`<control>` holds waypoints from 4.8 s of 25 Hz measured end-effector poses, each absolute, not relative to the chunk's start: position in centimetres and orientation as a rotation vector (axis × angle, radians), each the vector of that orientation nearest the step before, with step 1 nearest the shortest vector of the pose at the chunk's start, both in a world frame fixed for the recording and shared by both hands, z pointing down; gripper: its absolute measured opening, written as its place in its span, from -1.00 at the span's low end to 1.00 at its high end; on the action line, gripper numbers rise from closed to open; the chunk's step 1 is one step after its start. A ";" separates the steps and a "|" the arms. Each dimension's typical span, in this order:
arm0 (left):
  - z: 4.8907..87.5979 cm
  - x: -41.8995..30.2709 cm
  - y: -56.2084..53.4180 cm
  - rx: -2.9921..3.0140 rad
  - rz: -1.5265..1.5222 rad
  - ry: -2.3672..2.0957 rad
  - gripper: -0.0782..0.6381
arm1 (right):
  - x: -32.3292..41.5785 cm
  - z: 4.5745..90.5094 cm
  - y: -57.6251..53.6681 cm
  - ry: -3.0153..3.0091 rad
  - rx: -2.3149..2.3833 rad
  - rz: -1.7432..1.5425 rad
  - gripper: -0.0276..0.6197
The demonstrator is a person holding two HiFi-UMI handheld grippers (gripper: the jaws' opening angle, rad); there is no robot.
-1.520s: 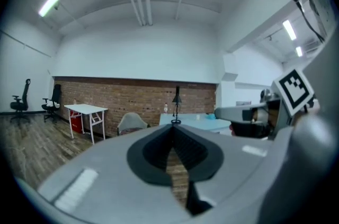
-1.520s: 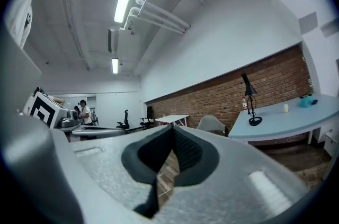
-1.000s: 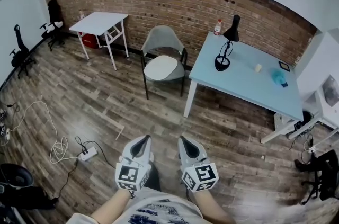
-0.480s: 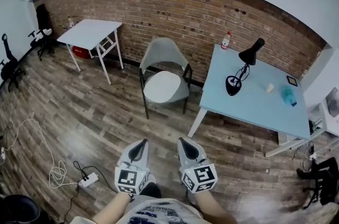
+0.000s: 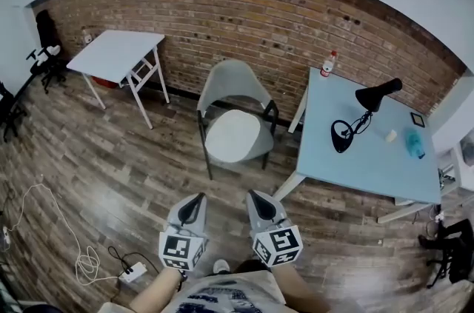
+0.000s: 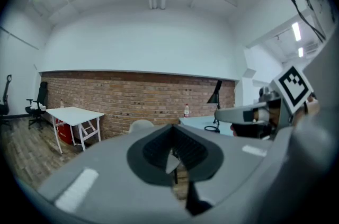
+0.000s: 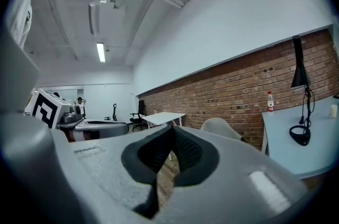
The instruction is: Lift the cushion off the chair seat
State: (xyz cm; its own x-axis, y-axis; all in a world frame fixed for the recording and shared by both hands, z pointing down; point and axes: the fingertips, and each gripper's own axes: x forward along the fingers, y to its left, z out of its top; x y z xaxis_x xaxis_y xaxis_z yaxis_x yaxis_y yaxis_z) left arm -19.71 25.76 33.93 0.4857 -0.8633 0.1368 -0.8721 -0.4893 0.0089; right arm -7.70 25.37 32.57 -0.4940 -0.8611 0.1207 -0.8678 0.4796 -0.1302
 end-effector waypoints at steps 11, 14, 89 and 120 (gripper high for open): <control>36.0 -19.3 15.7 2.657 0.191 -1.503 -0.80 | -6.5 34.6 15.8 -2.627 1.629 0.278 -0.92; 37.1 -18.2 11.5 2.652 0.211 -1.493 -0.81 | -5.2 35.5 11.7 -2.620 1.659 0.303 -0.92; 92.0 -13.8 -41.1 2.208 0.777 -1.204 0.02 | 9.6 90.6 -36.5 -1.903 1.766 1.063 -0.24; 97.0 -13.4 -40.0 1.947 0.791 -0.924 -0.17 | 7.3 94.7 -36.8 -1.886 1.640 1.244 -0.59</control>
